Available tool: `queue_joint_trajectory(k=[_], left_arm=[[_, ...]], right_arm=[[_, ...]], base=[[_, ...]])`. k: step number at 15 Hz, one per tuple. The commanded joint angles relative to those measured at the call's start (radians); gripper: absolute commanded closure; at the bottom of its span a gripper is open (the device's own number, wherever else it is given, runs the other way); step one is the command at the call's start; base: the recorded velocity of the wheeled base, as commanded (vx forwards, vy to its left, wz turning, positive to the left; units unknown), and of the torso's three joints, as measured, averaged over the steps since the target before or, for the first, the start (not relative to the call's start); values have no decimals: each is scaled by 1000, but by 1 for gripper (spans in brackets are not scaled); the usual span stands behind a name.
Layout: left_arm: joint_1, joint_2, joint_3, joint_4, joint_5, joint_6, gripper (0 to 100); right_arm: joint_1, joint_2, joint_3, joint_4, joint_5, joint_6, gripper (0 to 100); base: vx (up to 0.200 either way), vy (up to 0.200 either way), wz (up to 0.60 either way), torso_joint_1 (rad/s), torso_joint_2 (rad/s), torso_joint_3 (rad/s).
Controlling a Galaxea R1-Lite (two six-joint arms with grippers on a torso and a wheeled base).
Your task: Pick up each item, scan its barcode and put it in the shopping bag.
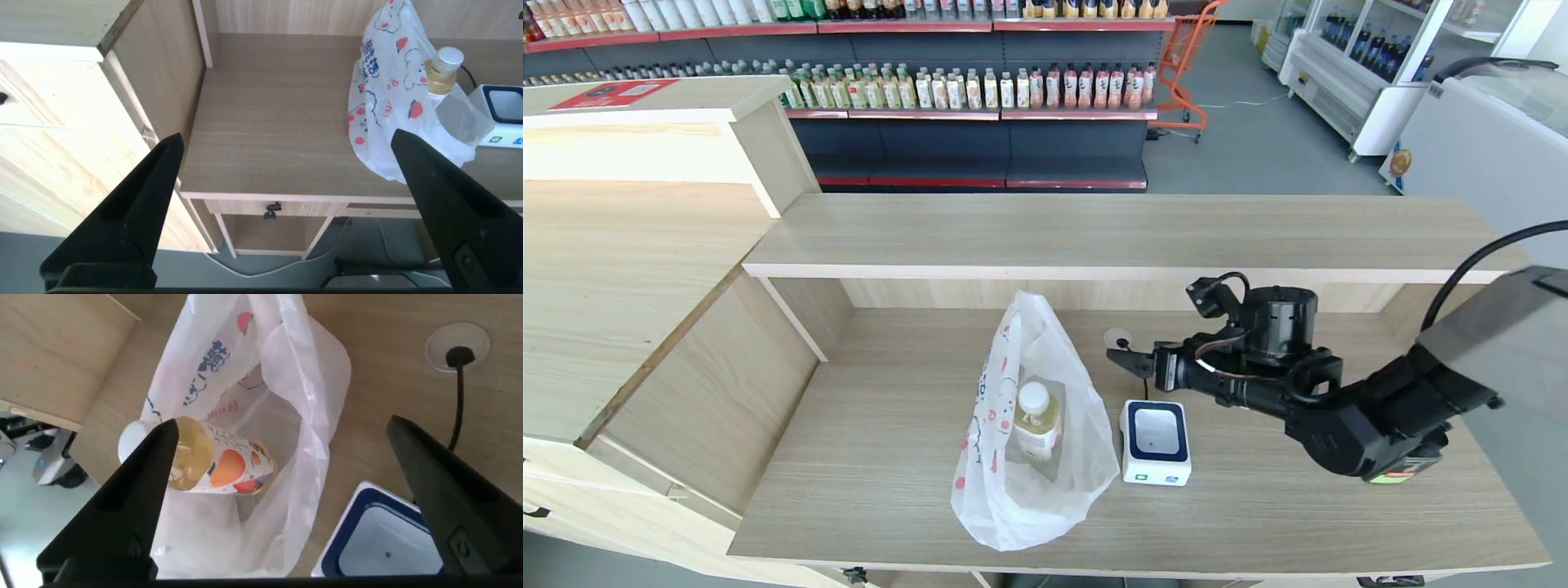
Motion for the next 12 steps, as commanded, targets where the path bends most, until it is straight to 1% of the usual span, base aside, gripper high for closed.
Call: queue_joint_trajectory(k=[1,4,5,6,7,8,9,10,11,12], left_arm=[[0,0,0,0,0,0,0],[0,0,0,0,0,0,0],[0,0,0,0,0,0,0],[0,0,0,0,0,0,0],[0,0,0,0,0,0,0],[0,0,0,0,0,0,0],[0,0,0,1,0,0,0],[0,0,0,0,0,0,0],[0,0,0,0,0,0,0],[0,0,0,0,0,0,0]], right_arm=[[-66,-383,297,30,-16,42,0],[-142,-657,604,44,-47,32,0],[-190,-728,676,56,-76,7,0],[-219,-788,715,99,-103,-22,0],[-233,-946,776,214,-192,-62,0],[-236,-1119,848,316,-264,-62,0],[-241,-1259,897,383,-295,-67,0],[-279,-1495,897,567,-341,-76,0],[-314,-1668,897,698,-366,-85,0],[-365,-1822,897,794,-373,-91,0]], base=[[0,0,0,0,0,0],[0,0,0,0,0,0],[0,0,0,0,0,0],[0,0,0,0,0,0],[0,0,0,0,0,0],[0,0,0,0,0,0],[0,0,0,0,0,0],[0,0,0,0,0,0],[0,0,0,0,0,0],[0,0,0,0,0,0]])
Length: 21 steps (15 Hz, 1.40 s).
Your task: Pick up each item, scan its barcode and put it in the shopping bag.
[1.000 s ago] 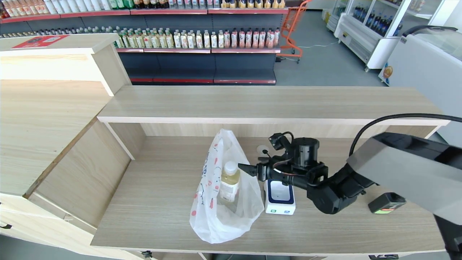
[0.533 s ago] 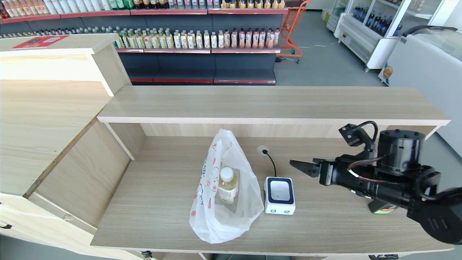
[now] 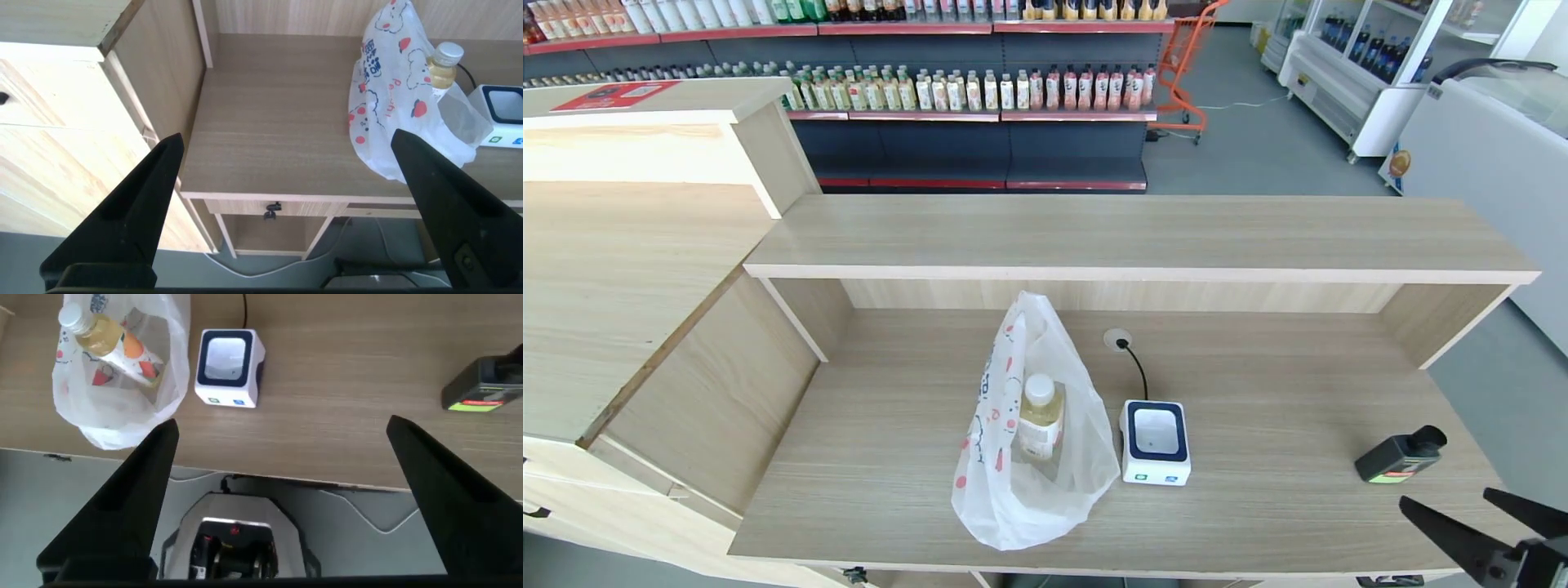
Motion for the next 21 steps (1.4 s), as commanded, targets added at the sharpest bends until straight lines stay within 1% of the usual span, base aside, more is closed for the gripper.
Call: queue_joint_trajectory(k=[1,2,3,14,21], left_arm=[[0,0,0,0,0,0,0],[0,0,0,0,0,0,0],[0,0,0,0,0,0,0],[0,0,0,0,-2,0,0],[0,0,0,1,1,6,0]], right_arm=[[-136,-674,86,393,-105,-39,0],[-165,-817,81,491,-71,-68,0],[-160,-852,83,495,-62,-78,0],[-157,-859,83,497,-62,-97,0],[-157,-859,83,497,-62,-86,0]], base=[[0,0,0,0,0,0],[0,0,0,0,0,0],[0,0,0,0,0,0],[0,0,0,0,0,0],[0,-200,0,5,0,3]])
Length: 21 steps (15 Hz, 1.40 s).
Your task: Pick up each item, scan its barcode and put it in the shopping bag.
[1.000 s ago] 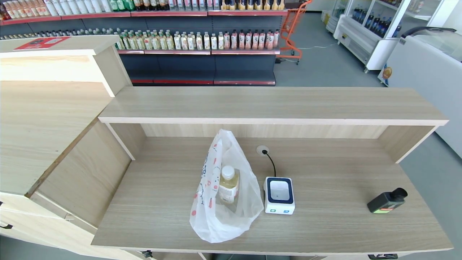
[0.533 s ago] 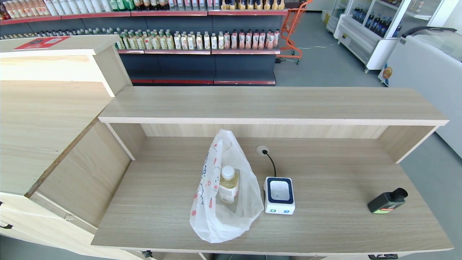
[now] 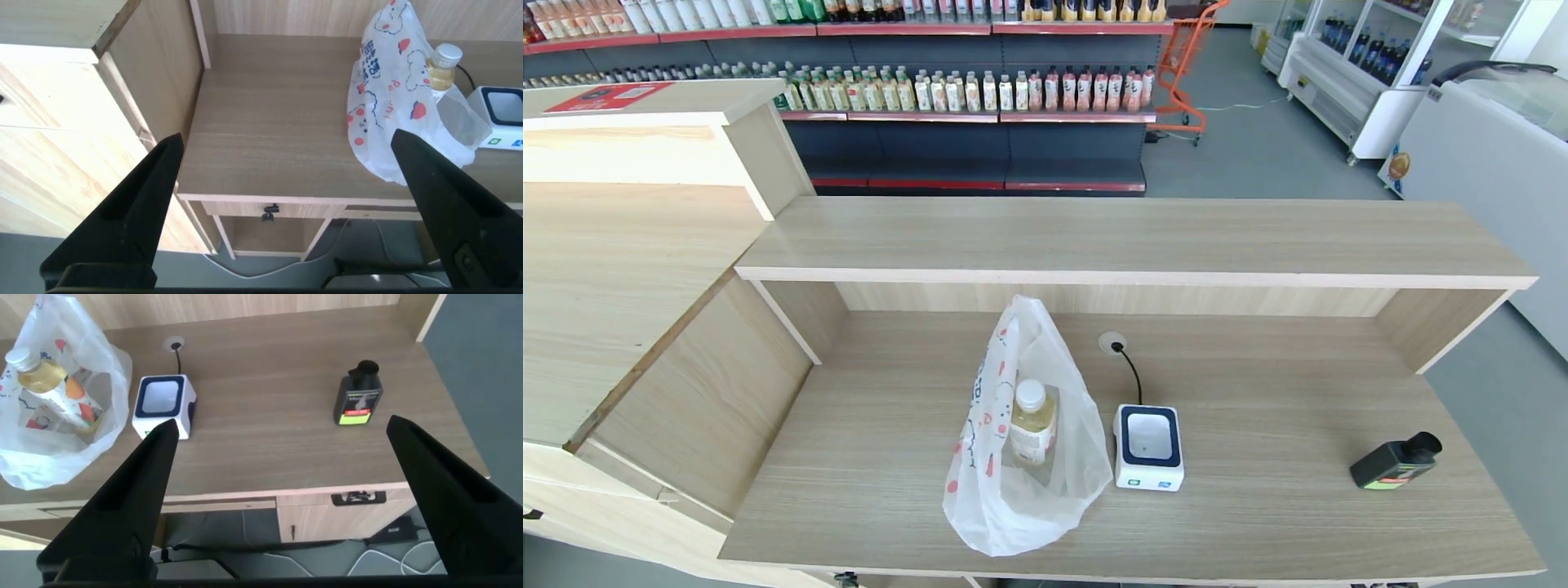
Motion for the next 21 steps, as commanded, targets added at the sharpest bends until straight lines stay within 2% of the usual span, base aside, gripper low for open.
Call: queue_joint_trajectory(k=[1,7,8,11,17,19,21], left_arm=[[1,0,0,0,0,1,0],[1,0,0,0,0,-2,0],[1,0,0,0,0,-4,0],[1,0,0,-2,0,-5,0],[1,0,0,-2,0,-8,0],[1,0,0,-2,0,-7,0],[1,0,0,-2,-2,-5,0]], right_arm=[[0,5,0,1,0,1,0],[0,5,0,1,0,2,0],[0,5,0,1,0,2,0],[0,5,0,1,0,2,0],[0,5,0,1,0,1,0],[0,5,0,1,0,1,0],[0,5,0,1,0,1,0]], base=[[0,-200,0,7,7,2],[0,-200,0,7,2,3],[-200,-200,0,2,7,2],[0,0,0,0,0,0],[-200,0,0,2,5,2],[0,0,0,0,0,0],[0,-200,0,-7,-2,0]])
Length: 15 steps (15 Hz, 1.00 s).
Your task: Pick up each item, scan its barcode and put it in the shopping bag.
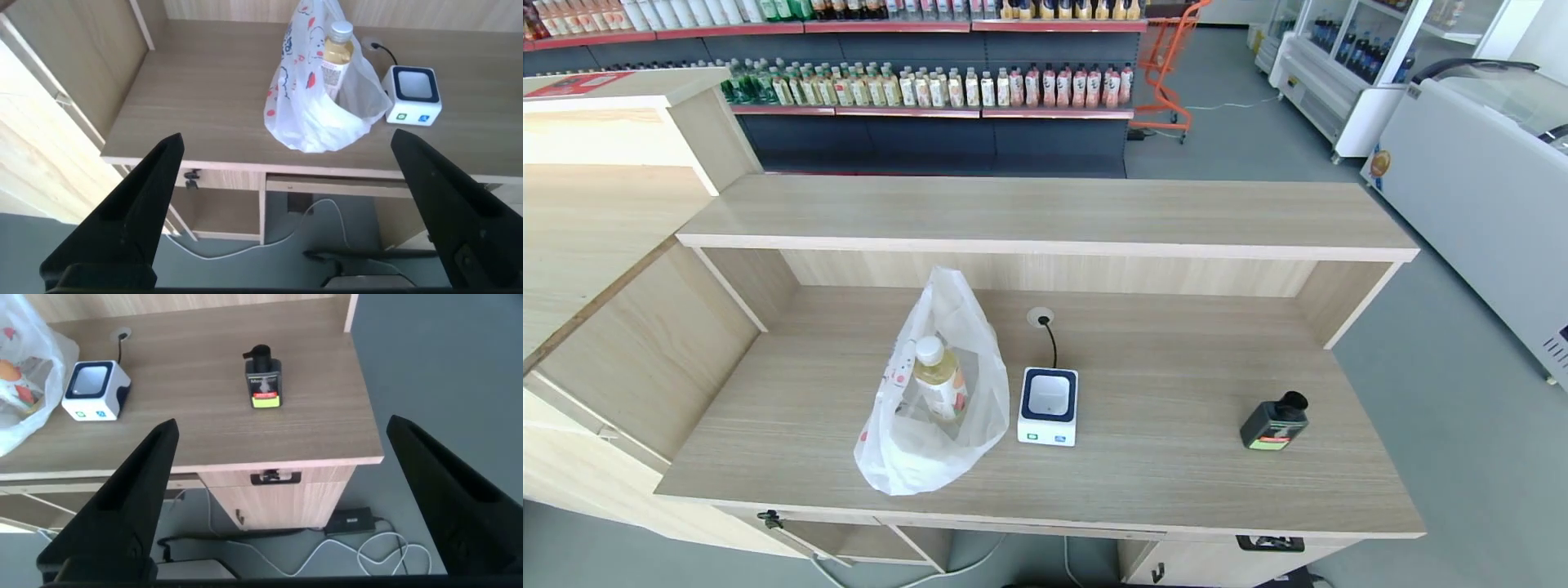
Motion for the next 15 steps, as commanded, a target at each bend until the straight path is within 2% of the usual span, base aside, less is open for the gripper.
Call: queue_joint_trajectory(k=[1,10,15], left_arm=[[0,0,0,1,1,2,0],[0,0,0,-1,-1,0,0],[0,0,0,-1,-1,-3,0]], right_arm=[[0,4,0,0,0,0,0],[0,4,0,0,0,0,0],[0,4,0,0,0,-2,0]], base=[[0,-200,0,-17,-7,-2],[0,-200,0,4,0,5],[0,0,0,0,0,0]])
